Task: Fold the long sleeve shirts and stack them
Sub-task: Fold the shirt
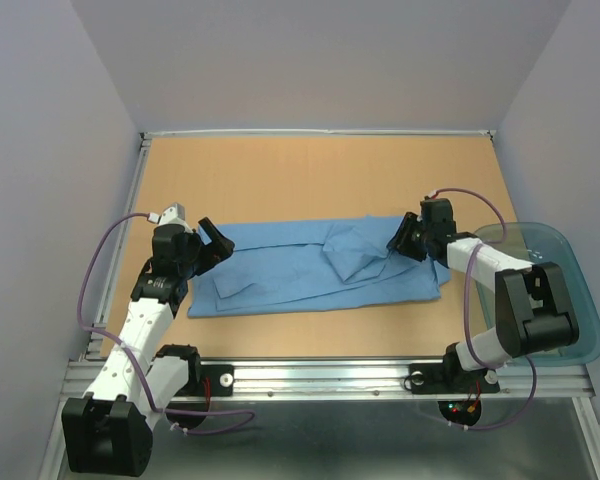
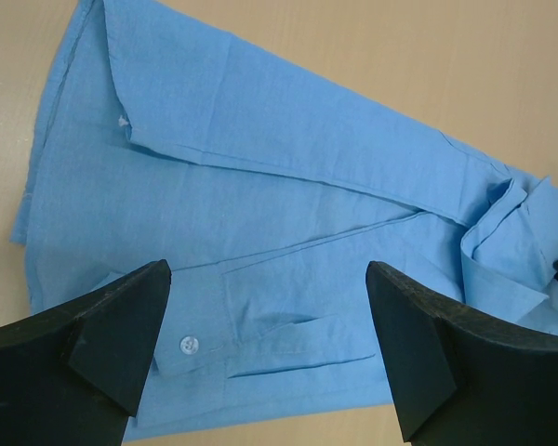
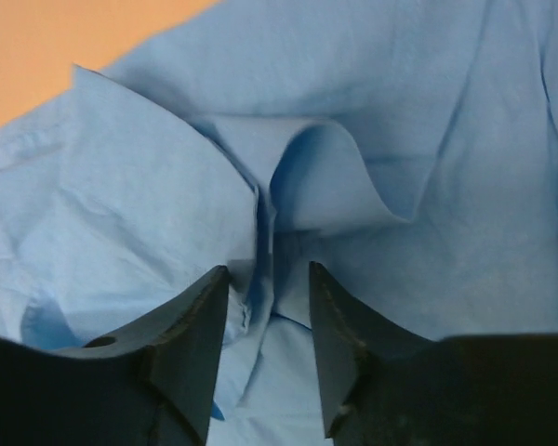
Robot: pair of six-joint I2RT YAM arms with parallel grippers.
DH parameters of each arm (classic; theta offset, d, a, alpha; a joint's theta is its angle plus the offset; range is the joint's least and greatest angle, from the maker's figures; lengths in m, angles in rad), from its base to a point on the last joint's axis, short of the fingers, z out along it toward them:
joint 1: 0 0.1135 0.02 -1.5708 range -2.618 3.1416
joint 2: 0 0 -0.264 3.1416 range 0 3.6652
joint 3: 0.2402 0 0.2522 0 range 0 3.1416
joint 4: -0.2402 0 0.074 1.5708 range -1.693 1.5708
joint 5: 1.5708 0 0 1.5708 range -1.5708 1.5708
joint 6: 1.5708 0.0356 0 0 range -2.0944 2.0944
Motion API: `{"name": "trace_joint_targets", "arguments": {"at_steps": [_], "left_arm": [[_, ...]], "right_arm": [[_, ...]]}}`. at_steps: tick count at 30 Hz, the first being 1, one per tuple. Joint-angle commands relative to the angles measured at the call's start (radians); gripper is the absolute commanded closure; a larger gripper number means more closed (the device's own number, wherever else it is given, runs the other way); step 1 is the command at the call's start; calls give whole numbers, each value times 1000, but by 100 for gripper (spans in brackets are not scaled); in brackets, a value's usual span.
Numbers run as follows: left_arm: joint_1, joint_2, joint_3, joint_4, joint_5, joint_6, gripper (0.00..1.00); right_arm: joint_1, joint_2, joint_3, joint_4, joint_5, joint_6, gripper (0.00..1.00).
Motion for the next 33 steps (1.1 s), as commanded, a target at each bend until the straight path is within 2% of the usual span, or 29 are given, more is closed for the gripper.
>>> {"name": "trace_joint_targets", "arguments": {"at_steps": [1, 5, 11, 14, 19, 27, 33], "left_arm": [[-4, -1, -10, 35, 14, 2, 1], [-4, -1, -11, 35, 14, 0, 1], [-5, -4, -11, 35, 12, 0, 1], [-5, -4, -11, 36, 12, 0, 1], [-5, -6, -11, 36, 12, 2, 1], [-7, -6, -11, 35, 14, 6, 1], [-8, -4, -11, 36, 12, 6, 1]], "right_arm": [[3, -4, -39, 1, 55, -23, 50], [3, -57, -29, -27, 77, -40, 38], [3, -110, 65, -65, 80, -83, 36], [3, -93, 125, -65, 92, -115, 40], [3, -12, 209, -59, 98, -138, 53], [2, 158, 258, -18, 83, -133, 53], [3, 180, 199, 9, 43, -135, 53]]}}
